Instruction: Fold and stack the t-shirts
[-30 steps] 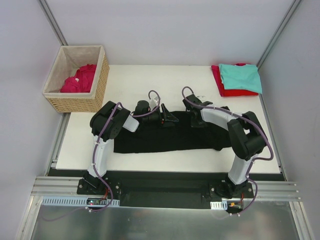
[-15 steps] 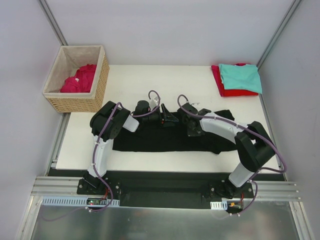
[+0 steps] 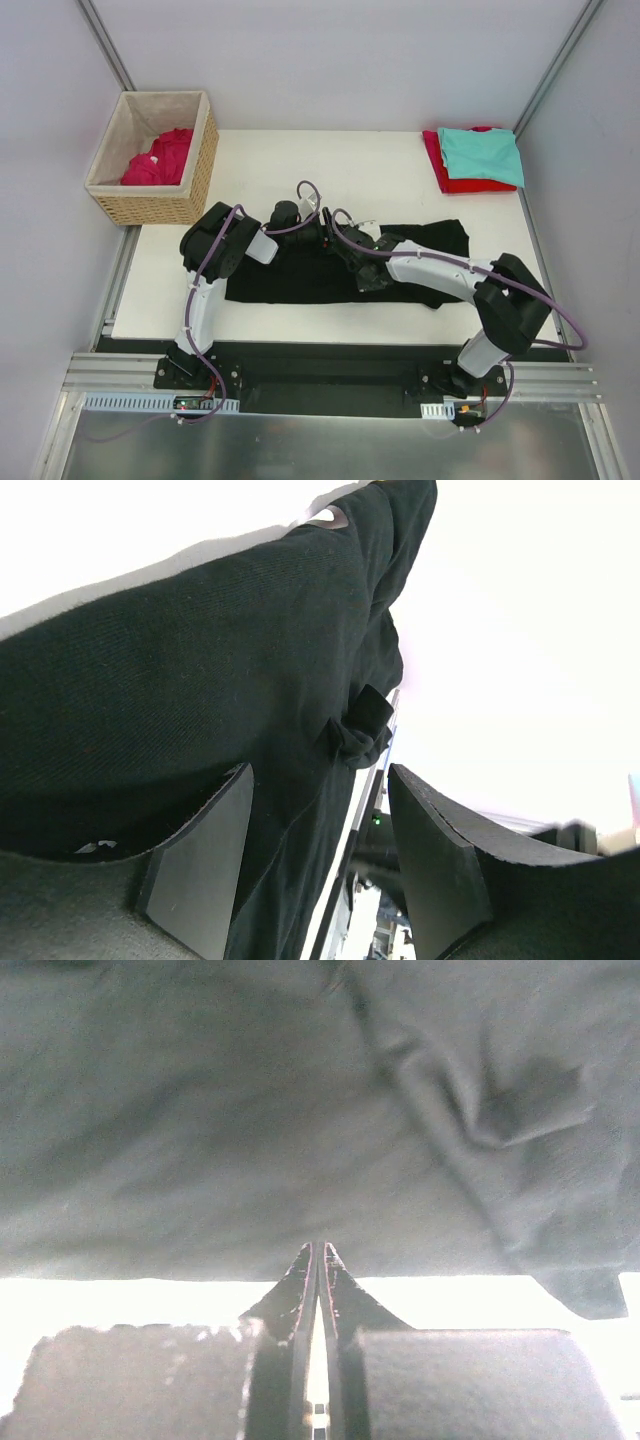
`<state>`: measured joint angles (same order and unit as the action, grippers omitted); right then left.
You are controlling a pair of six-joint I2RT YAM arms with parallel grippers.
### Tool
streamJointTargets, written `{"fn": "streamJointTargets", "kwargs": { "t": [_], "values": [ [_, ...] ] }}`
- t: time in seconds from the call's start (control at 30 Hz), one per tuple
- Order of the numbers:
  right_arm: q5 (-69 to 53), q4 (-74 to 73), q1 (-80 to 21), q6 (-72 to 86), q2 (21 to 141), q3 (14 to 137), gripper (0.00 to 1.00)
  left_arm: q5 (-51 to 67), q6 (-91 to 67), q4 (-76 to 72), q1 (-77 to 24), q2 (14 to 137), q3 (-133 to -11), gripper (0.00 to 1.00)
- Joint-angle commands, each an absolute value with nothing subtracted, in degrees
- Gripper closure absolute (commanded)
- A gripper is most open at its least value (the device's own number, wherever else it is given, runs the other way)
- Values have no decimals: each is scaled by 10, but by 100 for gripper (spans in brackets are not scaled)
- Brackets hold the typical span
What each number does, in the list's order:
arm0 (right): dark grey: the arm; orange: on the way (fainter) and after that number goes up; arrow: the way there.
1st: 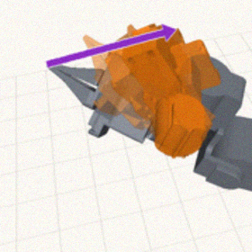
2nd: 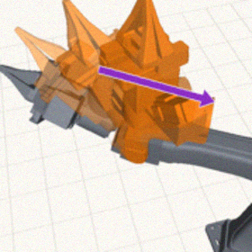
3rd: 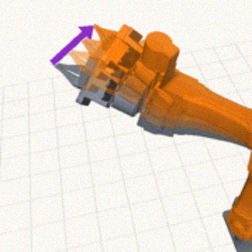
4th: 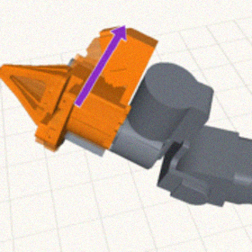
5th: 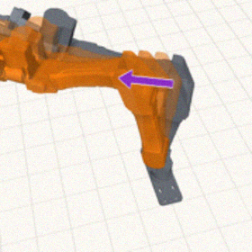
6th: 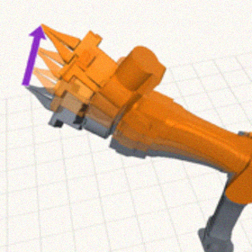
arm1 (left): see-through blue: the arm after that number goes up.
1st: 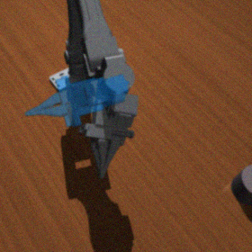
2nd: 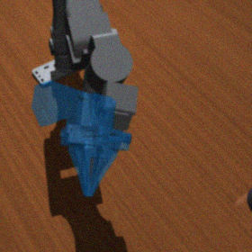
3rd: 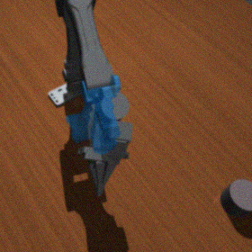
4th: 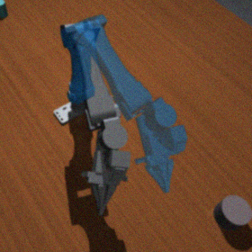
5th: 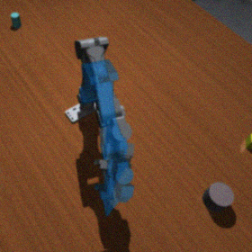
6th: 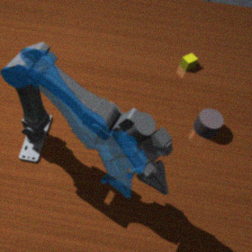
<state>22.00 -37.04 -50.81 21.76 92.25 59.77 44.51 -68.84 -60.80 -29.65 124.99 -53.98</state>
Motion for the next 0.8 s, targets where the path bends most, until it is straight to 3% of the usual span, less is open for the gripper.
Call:
{"fn": "streamJointTargets", "kwargs": {
  "t": [0.0, 0.27, 0.5, 0.77],
  "values": [
    [243, -401, -524, 252, 893, 599, 100, 446, -671, -614, -301, 1239, -541, 44],
    [298, -393, -426, 186, 882, 639, 99, 445, -668, -616, -301, 1232, -530, 44],
    [286, -362, -342, 145, 967, 678, 99, 446, -669, -617, -301, 1235, -529, 44],
    [256, -335, -322, 136, 1047, 691, 100, 450, -664, -605, -300, 1238, -540, 44]
  ]
}}
